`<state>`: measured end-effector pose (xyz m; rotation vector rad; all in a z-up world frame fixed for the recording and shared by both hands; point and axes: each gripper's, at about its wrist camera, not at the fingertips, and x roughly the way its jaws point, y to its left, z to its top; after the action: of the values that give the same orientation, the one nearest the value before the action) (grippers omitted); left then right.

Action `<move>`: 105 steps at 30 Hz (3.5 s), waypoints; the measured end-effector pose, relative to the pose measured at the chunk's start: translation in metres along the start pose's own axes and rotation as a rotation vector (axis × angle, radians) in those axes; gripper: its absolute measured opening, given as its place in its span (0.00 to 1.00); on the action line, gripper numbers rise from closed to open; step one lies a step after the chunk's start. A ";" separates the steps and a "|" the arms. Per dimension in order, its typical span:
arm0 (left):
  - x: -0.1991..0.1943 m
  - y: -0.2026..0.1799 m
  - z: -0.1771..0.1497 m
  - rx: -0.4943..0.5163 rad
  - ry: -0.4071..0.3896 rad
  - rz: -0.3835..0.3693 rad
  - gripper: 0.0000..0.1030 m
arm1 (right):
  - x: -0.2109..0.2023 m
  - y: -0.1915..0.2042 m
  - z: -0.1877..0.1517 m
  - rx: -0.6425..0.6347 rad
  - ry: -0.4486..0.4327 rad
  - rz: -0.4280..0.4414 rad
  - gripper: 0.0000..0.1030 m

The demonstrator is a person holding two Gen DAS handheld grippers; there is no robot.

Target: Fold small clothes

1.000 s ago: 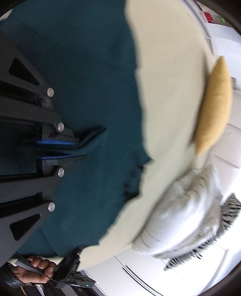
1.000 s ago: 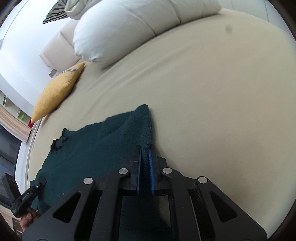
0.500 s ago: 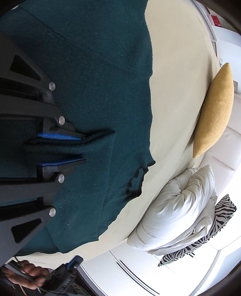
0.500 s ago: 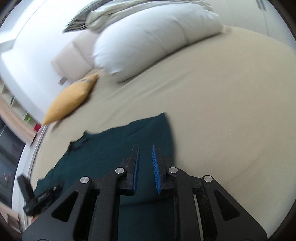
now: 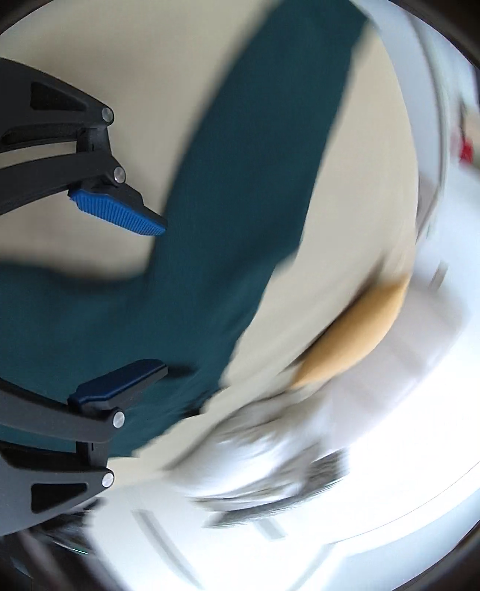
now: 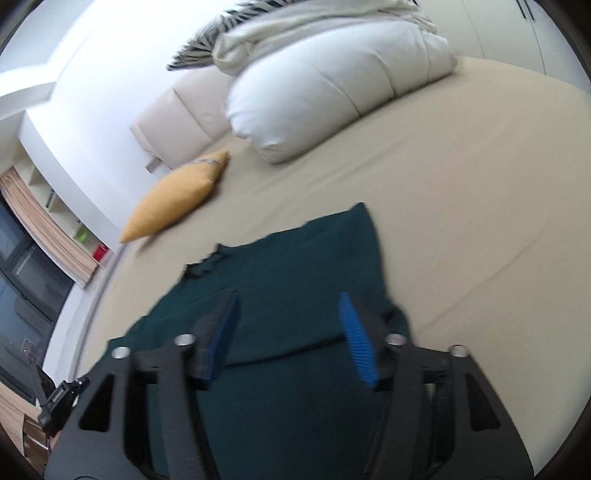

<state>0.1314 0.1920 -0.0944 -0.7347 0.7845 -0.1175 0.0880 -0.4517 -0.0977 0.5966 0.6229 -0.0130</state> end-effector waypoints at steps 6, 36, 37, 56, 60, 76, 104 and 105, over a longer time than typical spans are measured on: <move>-0.076 0.129 0.036 -0.333 -0.175 0.087 0.74 | -0.011 0.065 -0.049 -0.041 0.074 0.156 0.66; -0.007 -0.105 0.022 0.386 -0.175 0.103 0.08 | -0.018 0.066 -0.121 0.025 0.182 0.155 0.66; 0.011 -0.126 0.000 0.449 -0.137 0.094 0.08 | -0.020 0.059 -0.121 0.037 0.179 0.151 0.66; 0.018 -0.113 -0.112 0.540 0.107 0.037 0.76 | 0.067 0.078 -0.113 0.083 0.385 0.199 0.70; 0.004 -0.080 -0.089 0.420 0.089 0.040 0.76 | 0.108 0.115 -0.117 0.004 0.444 0.134 0.72; 0.002 -0.049 -0.042 0.287 0.040 0.067 0.76 | 0.084 0.176 -0.069 -0.347 0.328 0.023 0.03; -0.002 -0.036 -0.024 0.237 0.020 0.068 0.76 | 0.086 0.178 -0.066 -0.246 0.389 0.184 0.06; -0.001 -0.037 -0.019 0.241 0.014 0.071 0.76 | 0.080 0.178 -0.054 -0.260 0.371 0.187 0.06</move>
<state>0.1240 0.1537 -0.0791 -0.4780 0.7930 -0.1502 0.1571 -0.2616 -0.0847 0.4041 0.9090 0.3565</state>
